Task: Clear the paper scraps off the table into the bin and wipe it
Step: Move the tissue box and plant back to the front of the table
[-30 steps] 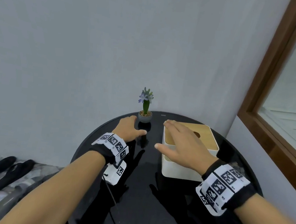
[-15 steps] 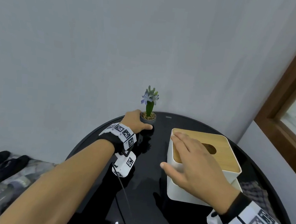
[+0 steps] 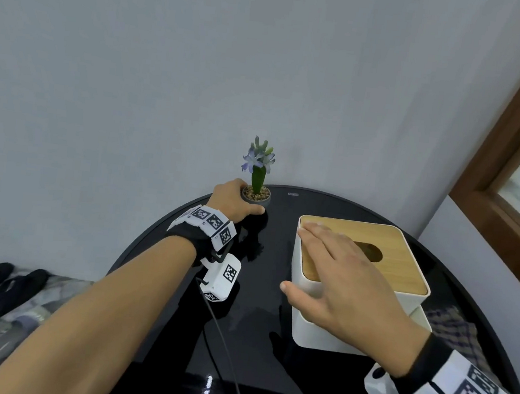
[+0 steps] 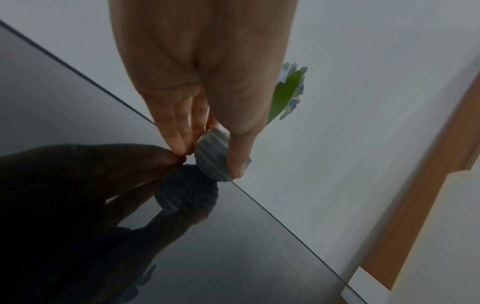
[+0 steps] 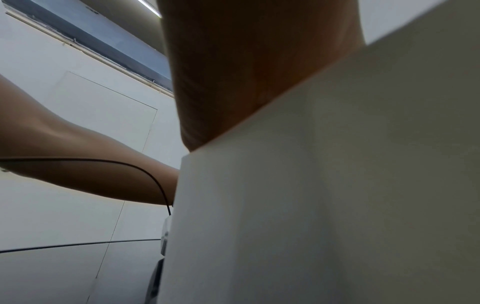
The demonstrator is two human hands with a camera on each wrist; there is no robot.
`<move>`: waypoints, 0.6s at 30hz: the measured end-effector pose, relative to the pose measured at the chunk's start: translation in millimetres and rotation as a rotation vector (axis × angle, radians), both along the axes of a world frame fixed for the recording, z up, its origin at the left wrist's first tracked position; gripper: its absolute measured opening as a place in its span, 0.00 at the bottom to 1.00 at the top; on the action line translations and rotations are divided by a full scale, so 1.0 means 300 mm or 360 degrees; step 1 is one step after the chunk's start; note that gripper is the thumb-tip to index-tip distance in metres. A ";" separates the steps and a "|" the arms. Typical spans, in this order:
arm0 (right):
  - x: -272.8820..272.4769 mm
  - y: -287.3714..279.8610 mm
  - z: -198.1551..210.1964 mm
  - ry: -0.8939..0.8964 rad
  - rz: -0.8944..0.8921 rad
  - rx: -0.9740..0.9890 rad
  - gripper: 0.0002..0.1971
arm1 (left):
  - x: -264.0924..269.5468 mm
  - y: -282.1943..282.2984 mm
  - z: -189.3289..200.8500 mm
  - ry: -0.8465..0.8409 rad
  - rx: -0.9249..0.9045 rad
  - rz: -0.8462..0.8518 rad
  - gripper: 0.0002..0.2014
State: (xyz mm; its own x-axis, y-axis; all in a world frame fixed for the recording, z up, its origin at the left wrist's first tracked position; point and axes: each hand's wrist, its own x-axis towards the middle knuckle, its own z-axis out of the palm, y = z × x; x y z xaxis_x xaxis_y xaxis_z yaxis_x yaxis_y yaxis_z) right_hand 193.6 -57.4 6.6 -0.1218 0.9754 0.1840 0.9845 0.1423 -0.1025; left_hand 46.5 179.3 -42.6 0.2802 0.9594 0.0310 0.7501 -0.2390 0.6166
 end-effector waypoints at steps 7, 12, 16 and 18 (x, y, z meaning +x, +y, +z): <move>0.002 -0.003 -0.010 0.0027 -0.0003 0.0039 0.39 | -0.004 -0.018 0.002 -0.0064 -0.0015 0.0054 0.31; 0.003 0.001 -0.005 0.0044 0.0011 0.0024 0.39 | -0.005 -0.037 0.011 -0.0058 -0.0031 0.0038 0.32; 0.005 -0.001 -0.007 0.0040 0.0027 0.0054 0.39 | -0.014 -0.070 0.017 -0.0058 -0.0043 0.0014 0.32; 0.007 -0.002 -0.009 0.0039 0.0032 0.0061 0.39 | -0.020 -0.098 0.024 -0.0064 -0.0049 -0.0024 0.31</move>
